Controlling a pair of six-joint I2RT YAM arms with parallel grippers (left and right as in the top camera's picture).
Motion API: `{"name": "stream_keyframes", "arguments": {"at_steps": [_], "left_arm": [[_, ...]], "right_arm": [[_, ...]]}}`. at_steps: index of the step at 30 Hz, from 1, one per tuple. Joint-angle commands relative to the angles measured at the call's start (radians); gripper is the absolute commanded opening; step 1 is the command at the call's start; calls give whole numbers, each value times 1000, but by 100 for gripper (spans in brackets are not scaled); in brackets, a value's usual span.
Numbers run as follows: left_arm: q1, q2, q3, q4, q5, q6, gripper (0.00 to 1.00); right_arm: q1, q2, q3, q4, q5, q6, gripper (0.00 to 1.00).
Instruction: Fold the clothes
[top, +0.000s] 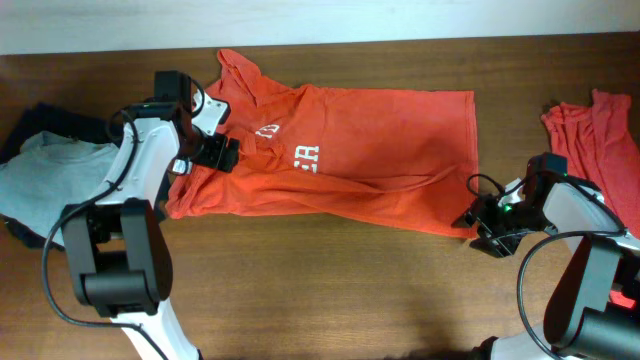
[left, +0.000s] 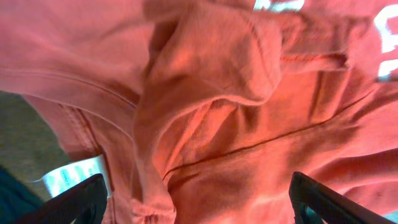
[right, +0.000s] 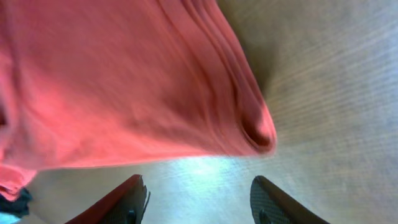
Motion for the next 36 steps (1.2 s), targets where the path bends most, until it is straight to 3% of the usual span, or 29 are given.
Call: {"name": "stream_keyframes", "arguments": {"at_steps": [1,3,4,8,11,12,13,25,30,33,35,36], "left_arm": [[2,42,0,12,-37,26,90],[2,53,0,46,-39,26,89],[2,58,0,66,-39,26,84],[2,97,0,111,-42,-8,83],[2,127,0,110,-42,-35,81],[2,134,0,110,-45,-38,80],[2,135,0,111,-45,-38,79],[2,135,0,145,-76,-75,75],[2,135,0,163,-76,-106,75],[3,135,1,182,-99,-162,48],[3,135,1,190,-98,-166,38],[3,135,1,192,-98,-166,22]], "right_arm": [[-3,3,1,-14,68,-16,57],[-3,3,-12,14,68,-1,50],[-3,3,-26,41,71,17,47],[-3,3,-121,230,74,89,36],[-3,3,-153,276,75,94,21],[-3,3,-152,277,75,94,9],[-4,3,-150,278,75,93,4],[-5,3,-6,46,512,117,4],[-5,3,-6,36,556,128,4],[-5,3,-6,32,575,128,4],[-5,3,-6,32,569,128,4],[-5,3,-6,32,568,128,4]]}}
